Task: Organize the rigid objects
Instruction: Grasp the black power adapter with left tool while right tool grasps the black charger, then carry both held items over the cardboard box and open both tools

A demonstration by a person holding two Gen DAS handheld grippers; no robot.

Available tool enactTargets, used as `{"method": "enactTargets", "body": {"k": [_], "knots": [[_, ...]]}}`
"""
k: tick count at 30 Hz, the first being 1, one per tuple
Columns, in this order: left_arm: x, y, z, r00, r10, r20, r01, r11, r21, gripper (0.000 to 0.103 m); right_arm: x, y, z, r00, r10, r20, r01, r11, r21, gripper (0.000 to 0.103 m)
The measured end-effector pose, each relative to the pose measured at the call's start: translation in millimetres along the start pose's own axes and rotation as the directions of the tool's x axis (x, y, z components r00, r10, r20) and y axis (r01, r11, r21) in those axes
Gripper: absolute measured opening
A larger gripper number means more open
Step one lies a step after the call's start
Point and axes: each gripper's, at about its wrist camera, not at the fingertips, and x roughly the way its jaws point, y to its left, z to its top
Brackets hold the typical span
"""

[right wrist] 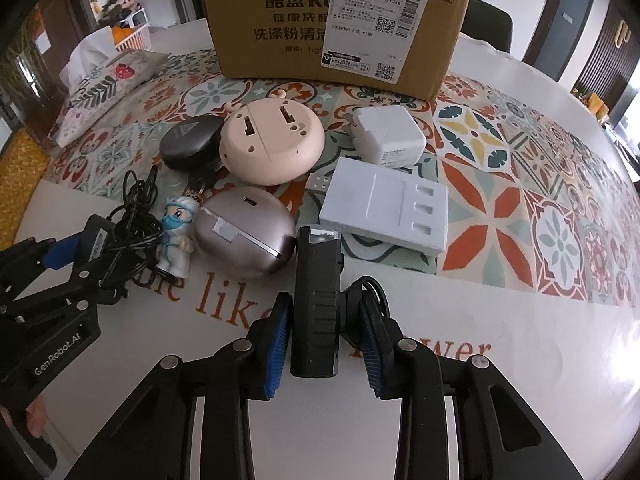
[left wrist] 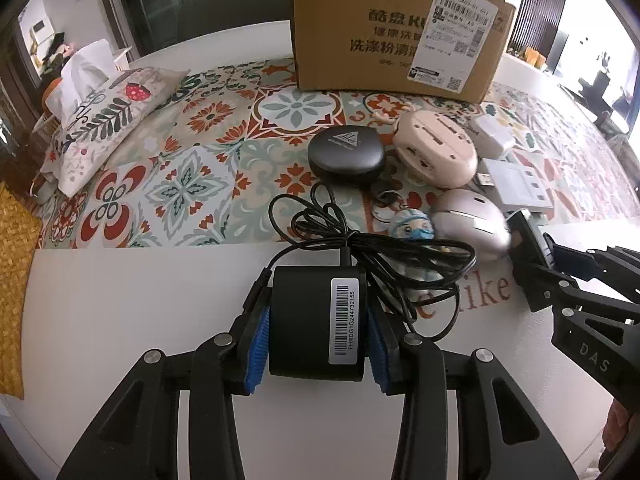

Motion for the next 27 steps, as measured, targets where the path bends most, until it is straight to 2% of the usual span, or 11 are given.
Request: {"method": "enactTargets", "body": {"k": [13, 27], "knots": [[-44, -2, -2, 0.997, 0.005, 0.081, -0.004, 1.0, -0.01, 0.041, -36, 2, -5, 0.998, 0.025, 0.064, -0.025, 1.0, -0.002, 0.032], [-102, -4, 21, 0.98, -0.023, 0.198, 0.026, 1.0, -0.012, 0.041, -100, 2, 10, 0.976, 0.019, 0.219, -0.019, 1.0, -0.003, 0.032]]}}
